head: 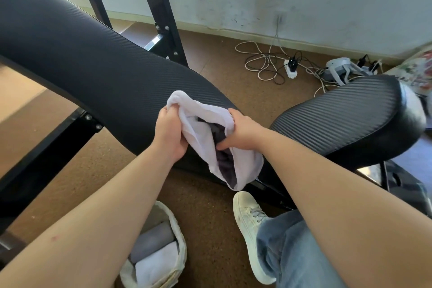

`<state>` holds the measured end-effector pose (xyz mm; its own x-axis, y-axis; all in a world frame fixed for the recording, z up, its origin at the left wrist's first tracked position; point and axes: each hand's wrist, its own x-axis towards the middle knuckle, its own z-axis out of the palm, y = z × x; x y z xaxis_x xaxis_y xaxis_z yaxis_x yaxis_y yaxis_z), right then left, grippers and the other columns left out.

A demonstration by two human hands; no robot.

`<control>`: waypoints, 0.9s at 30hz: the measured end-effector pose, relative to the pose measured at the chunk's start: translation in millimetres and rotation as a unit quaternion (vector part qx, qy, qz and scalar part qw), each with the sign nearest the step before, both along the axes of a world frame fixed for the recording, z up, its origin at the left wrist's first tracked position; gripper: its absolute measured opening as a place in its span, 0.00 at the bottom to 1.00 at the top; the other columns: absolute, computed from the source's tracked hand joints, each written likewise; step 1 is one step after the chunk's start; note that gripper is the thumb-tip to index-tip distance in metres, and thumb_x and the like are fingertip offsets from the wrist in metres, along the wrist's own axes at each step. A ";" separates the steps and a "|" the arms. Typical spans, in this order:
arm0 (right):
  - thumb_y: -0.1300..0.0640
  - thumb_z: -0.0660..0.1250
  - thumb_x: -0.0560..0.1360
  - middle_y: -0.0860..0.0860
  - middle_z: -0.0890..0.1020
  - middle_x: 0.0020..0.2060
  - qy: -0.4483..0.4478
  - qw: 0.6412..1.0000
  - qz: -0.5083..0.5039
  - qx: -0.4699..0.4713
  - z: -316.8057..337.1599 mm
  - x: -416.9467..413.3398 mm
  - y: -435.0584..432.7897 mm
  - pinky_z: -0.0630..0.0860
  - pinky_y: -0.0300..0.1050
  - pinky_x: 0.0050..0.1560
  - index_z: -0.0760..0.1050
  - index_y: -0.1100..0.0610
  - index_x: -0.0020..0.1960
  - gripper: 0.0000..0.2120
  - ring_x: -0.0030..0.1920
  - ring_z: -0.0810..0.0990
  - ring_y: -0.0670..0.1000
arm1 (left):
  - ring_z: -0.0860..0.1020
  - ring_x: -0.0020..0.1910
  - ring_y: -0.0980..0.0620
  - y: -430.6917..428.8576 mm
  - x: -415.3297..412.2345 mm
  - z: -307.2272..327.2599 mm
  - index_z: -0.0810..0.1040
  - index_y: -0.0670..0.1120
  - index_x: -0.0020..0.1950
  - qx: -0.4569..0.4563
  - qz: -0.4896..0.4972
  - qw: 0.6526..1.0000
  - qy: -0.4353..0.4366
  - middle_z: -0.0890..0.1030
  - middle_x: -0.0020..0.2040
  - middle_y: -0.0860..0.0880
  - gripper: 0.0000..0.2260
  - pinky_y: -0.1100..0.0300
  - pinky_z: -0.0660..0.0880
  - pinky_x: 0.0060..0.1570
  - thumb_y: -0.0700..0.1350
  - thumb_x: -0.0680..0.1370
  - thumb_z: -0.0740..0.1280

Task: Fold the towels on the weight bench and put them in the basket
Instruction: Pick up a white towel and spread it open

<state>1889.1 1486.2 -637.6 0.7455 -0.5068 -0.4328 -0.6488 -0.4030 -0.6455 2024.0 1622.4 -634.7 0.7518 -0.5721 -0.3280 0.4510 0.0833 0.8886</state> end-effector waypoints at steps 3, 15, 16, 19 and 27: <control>0.53 0.78 0.65 0.50 0.78 0.61 -0.044 0.997 -0.052 0.029 3.2 2.8 -1.8 0.77 0.55 0.59 0.66 0.46 0.74 0.41 0.61 0.77 0.57 | 0.79 0.64 0.45 3.8 2.8 1.8 0.66 0.51 0.73 0.019 0.062 0.997 -0.047 0.76 0.67 0.44 0.24 0.44 0.79 0.62 0.48 0.79 0.70; 0.41 0.65 0.78 0.53 0.80 0.58 -0.174 0.945 -0.216 0.175 23.2 23.6 7.9 0.74 0.63 0.67 0.75 0.54 0.62 0.20 0.60 0.79 0.57 | 0.60 0.76 0.52 22.8 -24.3 2.9 0.55 0.53 0.81 0.262 -0.204 0.786 -0.522 0.58 0.78 0.51 0.43 0.50 0.65 0.73 0.58 0.73 0.75; 0.42 0.63 0.80 0.54 0.79 0.62 -0.152 0.940 -0.226 0.203 25.1 23.1 8.9 0.73 0.62 0.68 0.73 0.55 0.67 0.22 0.62 0.78 0.58 | 0.58 0.77 0.51 22.0 -26.1 1.0 0.50 0.54 0.82 0.279 -0.222 0.799 -0.483 0.55 0.79 0.51 0.47 0.50 0.64 0.74 0.58 0.73 0.76; 0.43 0.62 0.82 0.57 0.79 0.61 -0.131 0.925 -0.227 0.275 29.7 19.7 13.4 0.76 0.62 0.65 0.69 0.56 0.69 0.22 0.60 0.79 0.59 | 0.61 0.77 0.51 18.0 -26.6 -1.7 0.50 0.55 0.82 0.222 -0.179 0.875 -0.391 0.58 0.79 0.51 0.48 0.51 0.65 0.74 0.57 0.72 0.78; 0.42 0.59 0.84 0.55 0.77 0.65 -0.216 0.918 -0.282 0.178 27.5 26.9 4.0 0.72 0.52 0.68 0.69 0.60 0.74 0.27 0.62 0.76 0.56 | 0.77 0.61 0.55 24.3 -14.6 -11.8 0.72 0.58 0.67 0.182 -0.077 0.920 -0.338 0.77 0.62 0.57 0.27 0.50 0.79 0.62 0.49 0.72 0.79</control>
